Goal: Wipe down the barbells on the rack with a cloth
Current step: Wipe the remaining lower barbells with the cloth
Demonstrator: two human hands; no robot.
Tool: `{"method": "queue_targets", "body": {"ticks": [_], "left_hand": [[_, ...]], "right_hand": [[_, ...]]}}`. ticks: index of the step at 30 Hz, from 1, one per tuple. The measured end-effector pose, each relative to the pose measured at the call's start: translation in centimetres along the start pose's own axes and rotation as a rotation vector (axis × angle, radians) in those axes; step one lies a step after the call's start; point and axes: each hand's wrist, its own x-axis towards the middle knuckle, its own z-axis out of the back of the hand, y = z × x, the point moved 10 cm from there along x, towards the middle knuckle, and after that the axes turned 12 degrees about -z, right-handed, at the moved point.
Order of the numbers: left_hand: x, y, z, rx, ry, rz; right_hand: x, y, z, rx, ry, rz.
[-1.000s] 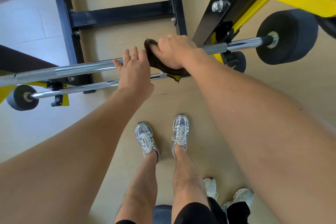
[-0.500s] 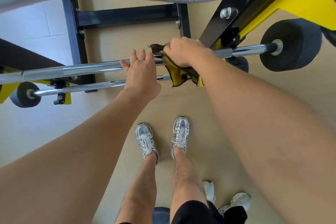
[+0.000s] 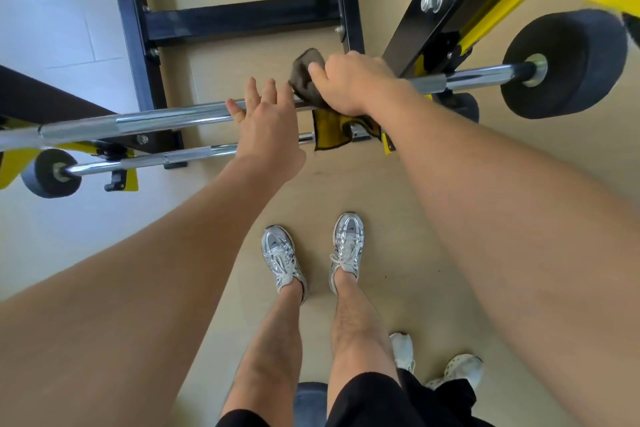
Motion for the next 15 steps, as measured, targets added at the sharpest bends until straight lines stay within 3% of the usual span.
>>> {"method": "queue_targets", "body": {"ticks": [3,7,9,12,15], "left_hand": [[0.0,-0.2,-0.1,0.005,-0.018,0.020],[-0.2,-0.4,-0.4,0.046,-0.023,0.050],[-0.3,-0.6,-0.7,0.081,-0.010,0.053],[-0.1,-0.7,-1.2,0.107,0.013,0.072],[0.1,-0.7,-1.2,0.120,0.020,0.086]], "right_hand": [[-1.6,-0.2,0.0,-0.016,-0.162,-0.082],[-5.6,-1.1,-1.6,-0.115,-0.413,0.185],[-5.6,-2.8,-1.5,-0.181,-0.391,0.225],[-3.3,-3.3,0.7,-0.174,-0.336,-0.018],[-0.1,-3.0,1.2,-0.121,-0.119,-0.246]]}}
